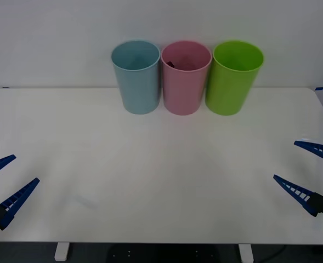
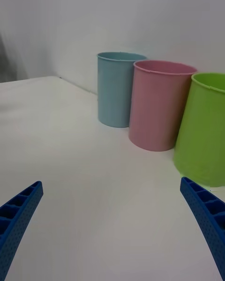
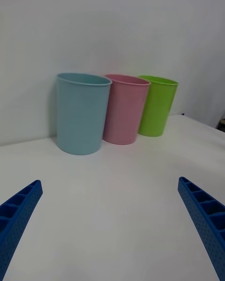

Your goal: Grasp the object on the table and drop it into the matching bin: aluminum can to the light blue bin, PET bottle to the pink bin.

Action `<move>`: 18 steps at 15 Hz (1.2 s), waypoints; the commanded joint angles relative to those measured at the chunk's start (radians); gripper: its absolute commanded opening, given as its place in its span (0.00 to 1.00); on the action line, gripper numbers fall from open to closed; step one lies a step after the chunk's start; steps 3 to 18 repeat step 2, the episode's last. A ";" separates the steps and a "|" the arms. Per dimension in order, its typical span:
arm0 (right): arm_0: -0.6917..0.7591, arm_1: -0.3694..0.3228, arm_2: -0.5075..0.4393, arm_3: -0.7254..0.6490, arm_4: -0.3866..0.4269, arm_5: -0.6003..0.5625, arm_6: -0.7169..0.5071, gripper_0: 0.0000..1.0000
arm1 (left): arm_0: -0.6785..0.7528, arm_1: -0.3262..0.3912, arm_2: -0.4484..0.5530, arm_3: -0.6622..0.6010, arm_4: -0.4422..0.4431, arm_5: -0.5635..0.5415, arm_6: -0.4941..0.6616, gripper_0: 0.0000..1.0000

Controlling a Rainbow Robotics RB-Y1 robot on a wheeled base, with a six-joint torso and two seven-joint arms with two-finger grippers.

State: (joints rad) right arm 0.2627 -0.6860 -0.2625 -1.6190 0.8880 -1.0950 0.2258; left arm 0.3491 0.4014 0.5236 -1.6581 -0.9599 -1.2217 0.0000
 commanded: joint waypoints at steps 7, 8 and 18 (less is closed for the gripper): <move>0.001 0.000 0.000 0.001 0.000 0.000 0.000 1.00 | 0.000 0.000 0.000 0.000 0.000 0.000 0.000 1.00; 0.001 0.000 0.000 0.001 0.000 0.000 0.000 1.00 | 0.000 0.000 0.000 0.000 0.000 0.000 0.000 1.00; 0.001 0.000 0.000 0.001 0.000 0.000 0.000 1.00 | 0.000 0.000 0.000 0.000 0.000 0.000 0.000 1.00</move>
